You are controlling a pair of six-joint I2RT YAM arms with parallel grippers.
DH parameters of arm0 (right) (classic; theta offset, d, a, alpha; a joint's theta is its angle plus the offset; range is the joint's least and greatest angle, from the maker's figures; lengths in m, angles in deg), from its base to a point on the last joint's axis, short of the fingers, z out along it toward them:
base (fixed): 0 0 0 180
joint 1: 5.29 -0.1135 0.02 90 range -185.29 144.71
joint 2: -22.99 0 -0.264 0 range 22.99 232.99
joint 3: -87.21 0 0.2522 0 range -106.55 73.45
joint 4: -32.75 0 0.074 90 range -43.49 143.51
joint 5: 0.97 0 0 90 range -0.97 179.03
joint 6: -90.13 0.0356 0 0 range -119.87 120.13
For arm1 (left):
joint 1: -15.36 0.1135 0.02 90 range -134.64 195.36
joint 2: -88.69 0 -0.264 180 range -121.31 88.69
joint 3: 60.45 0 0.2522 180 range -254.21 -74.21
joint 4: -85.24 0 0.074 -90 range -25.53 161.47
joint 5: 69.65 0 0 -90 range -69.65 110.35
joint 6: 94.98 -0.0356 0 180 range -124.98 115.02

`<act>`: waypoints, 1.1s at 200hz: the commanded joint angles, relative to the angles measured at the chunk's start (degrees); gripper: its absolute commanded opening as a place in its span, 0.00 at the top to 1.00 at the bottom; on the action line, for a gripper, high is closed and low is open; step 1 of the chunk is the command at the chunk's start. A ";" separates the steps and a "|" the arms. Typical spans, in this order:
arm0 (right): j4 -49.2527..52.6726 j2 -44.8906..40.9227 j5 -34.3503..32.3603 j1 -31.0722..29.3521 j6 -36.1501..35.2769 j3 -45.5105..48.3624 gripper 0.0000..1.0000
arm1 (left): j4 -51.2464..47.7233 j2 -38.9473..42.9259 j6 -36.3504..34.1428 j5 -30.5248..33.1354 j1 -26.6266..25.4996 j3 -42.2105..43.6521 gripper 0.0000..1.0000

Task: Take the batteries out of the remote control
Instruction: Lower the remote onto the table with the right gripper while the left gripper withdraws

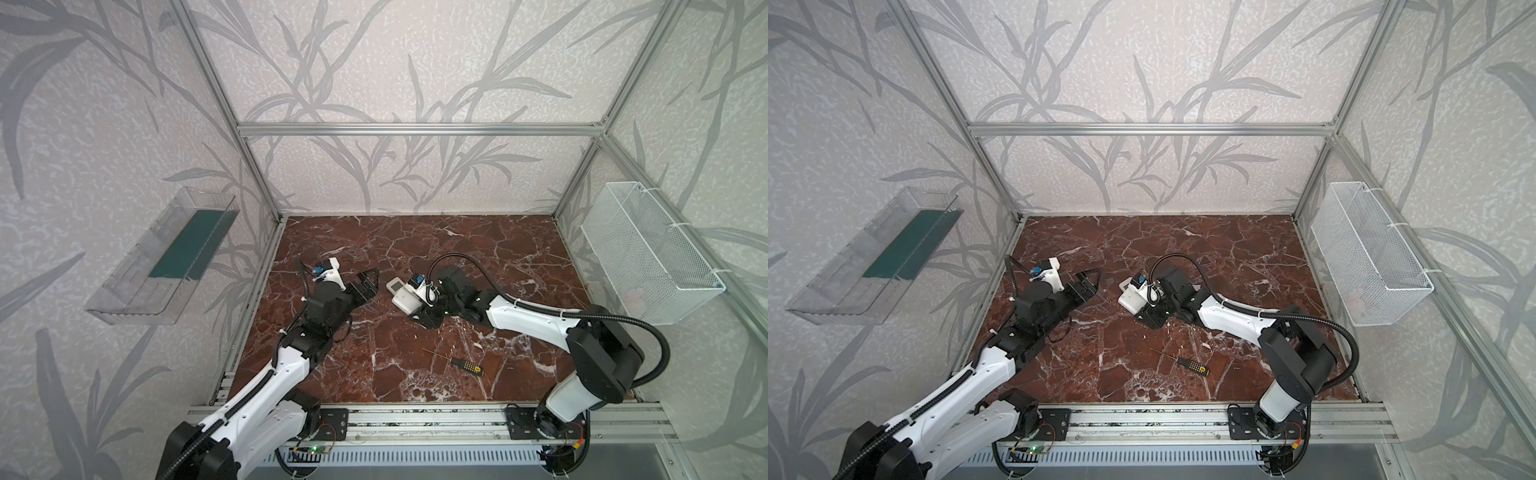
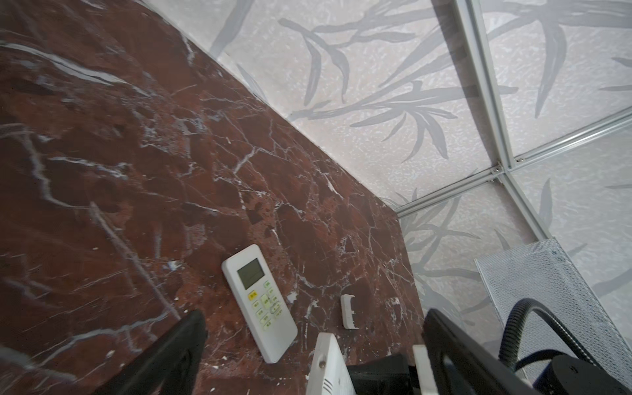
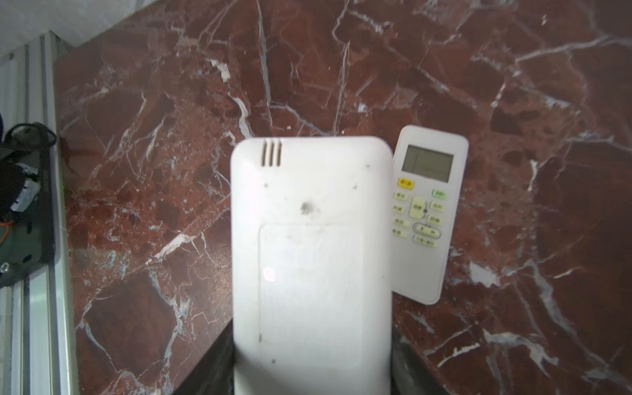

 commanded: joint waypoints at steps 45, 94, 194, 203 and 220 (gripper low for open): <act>3.75 6.87 -5.23 -6.40 -1.43 -3.18 0.49 | -10.94 -0.60 -3.17 2.87 0.94 -3.22 0.01; 7.79 11.69 -8.88 -8.28 -1.70 -7.92 0.46 | -9.95 -0.79 -3.34 2.55 1.32 -2.78 0.00; 14.22 15.49 -11.21 -9.55 -7.16 -10.69 0.42 | -8.98 -1.92 -3.79 2.15 1.65 -2.88 0.01; 14.68 15.68 -11.50 -9.56 -7.74 -10.90 0.41 | -9.08 -2.07 -3.71 2.35 1.65 -2.87 0.01; 16.20 16.09 -11.59 -9.55 -9.10 -11.70 0.40 | -8.74 -2.33 -3.70 2.29 1.72 -2.78 0.01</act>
